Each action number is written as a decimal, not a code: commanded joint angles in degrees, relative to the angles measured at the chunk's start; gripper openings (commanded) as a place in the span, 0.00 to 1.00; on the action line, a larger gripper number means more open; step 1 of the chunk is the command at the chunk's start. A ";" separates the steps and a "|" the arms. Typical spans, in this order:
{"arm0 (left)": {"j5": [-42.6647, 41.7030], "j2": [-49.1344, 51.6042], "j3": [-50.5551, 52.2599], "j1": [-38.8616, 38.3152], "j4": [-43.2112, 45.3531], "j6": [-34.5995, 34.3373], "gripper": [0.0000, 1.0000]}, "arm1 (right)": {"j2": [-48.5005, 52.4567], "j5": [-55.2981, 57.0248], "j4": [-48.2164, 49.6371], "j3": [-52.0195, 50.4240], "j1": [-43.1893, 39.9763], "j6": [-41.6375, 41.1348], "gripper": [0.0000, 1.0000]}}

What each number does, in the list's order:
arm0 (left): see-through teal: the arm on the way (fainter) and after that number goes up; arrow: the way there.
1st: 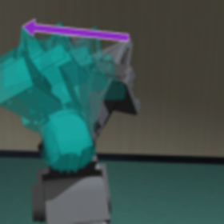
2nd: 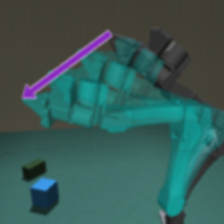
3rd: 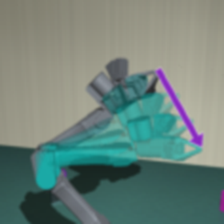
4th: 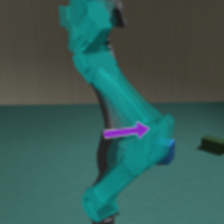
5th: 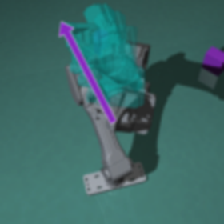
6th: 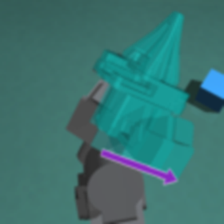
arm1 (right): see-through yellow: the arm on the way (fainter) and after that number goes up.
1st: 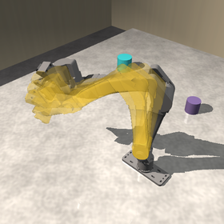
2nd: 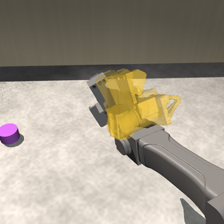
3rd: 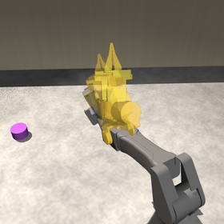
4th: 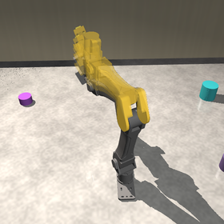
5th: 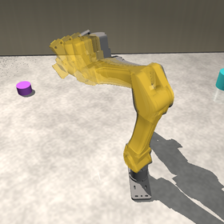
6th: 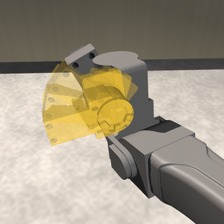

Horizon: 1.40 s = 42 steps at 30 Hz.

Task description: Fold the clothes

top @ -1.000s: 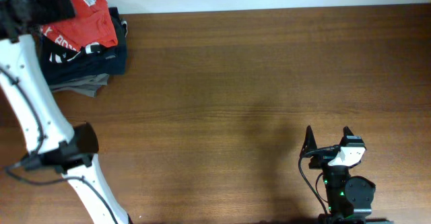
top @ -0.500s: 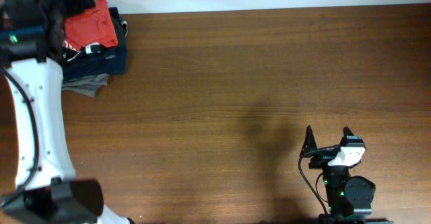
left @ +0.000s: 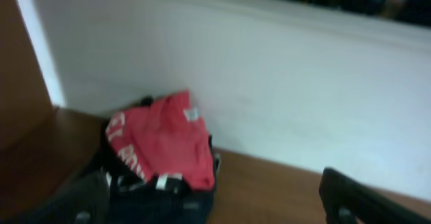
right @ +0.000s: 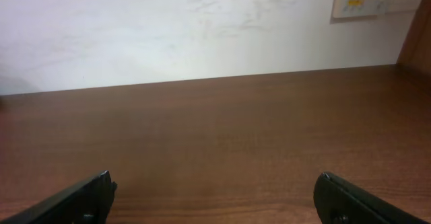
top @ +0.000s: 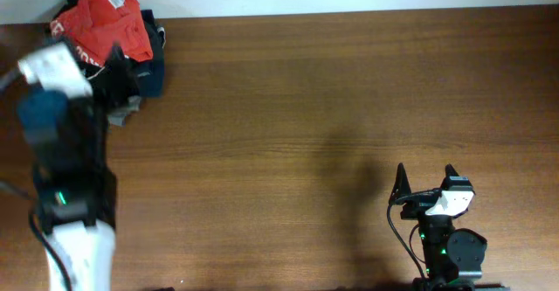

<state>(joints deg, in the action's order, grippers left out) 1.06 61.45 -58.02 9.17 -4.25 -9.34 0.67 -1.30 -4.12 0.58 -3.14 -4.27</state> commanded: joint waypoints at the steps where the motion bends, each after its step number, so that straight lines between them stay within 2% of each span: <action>1: -0.17 -11.30 14.67 0.20 7.26 -0.46 0.99 | -0.46 0.70 -0.39 -0.26 0.50 0.00 0.99; 4: -0.15 -20.44 24.63 -0.57 11.43 -0.44 0.99 | -0.46 0.70 -0.39 -0.26 0.50 0.00 0.99; 7: 0.70 -27.85 30.80 -2.58 11.78 -0.46 0.99 | -0.46 0.70 -0.39 -0.26 0.50 0.00 0.99; 12: 4.44 -37.99 37.97 -4.92 11.52 -0.44 0.99 | -0.46 0.70 -0.39 -0.26 0.50 0.00 0.99; 23: 4.55 -57.35 52.83 -5.05 12.50 -0.46 0.99 | -0.46 0.70 -0.39 -0.26 0.50 0.00 0.99; 31: 4.46 -61.18 57.51 -5.88 13.09 -0.31 0.99 | -0.46 0.70 -0.39 -0.26 0.50 0.00 0.99; 40: 3.10 -61.18 57.51 -6.19 4.13 0.13 0.99 | -0.46 0.70 -0.39 -0.26 0.50 0.00 0.99; 42: 0.44 -61.18 57.51 -6.21 1.99 2.67 0.99 | -0.46 0.70 -0.39 -0.26 0.50 0.00 0.99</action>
<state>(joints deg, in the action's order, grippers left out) 4.69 0.82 -0.78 3.27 -0.45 -9.41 0.69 -1.28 -4.14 0.58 -3.14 -4.29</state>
